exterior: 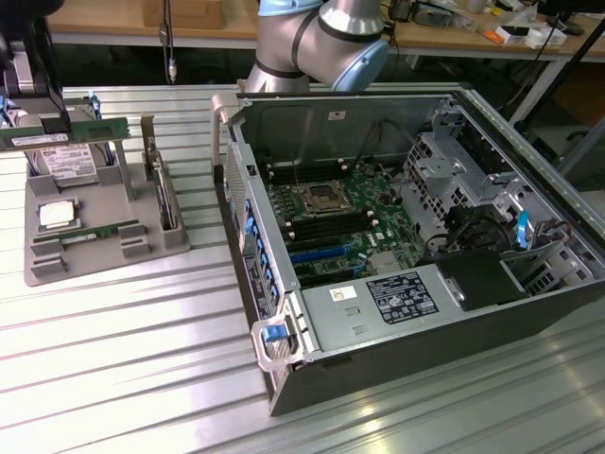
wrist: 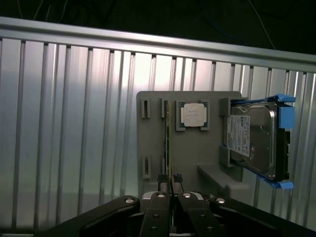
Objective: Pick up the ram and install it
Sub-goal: 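Pick up the ram and move it above insertion slot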
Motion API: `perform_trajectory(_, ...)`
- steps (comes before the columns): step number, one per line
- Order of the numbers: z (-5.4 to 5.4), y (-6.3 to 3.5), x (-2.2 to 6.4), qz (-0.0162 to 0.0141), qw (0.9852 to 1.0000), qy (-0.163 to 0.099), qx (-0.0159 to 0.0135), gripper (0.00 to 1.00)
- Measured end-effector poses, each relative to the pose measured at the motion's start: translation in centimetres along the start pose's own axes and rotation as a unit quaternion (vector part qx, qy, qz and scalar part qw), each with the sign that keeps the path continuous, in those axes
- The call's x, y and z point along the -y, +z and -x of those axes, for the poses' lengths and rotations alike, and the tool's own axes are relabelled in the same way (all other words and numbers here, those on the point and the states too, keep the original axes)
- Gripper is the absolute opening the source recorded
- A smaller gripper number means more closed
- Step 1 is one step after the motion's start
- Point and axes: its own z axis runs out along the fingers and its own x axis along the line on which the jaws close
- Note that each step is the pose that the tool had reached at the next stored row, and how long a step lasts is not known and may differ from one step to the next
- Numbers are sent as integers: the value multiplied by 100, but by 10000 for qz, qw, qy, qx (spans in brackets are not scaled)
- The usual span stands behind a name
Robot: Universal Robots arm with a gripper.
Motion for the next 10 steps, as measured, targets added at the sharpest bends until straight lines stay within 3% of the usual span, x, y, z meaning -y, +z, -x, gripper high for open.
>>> perform_trajectory(10, -14, -6, 168, 0, 10000, 0, 0, 12)
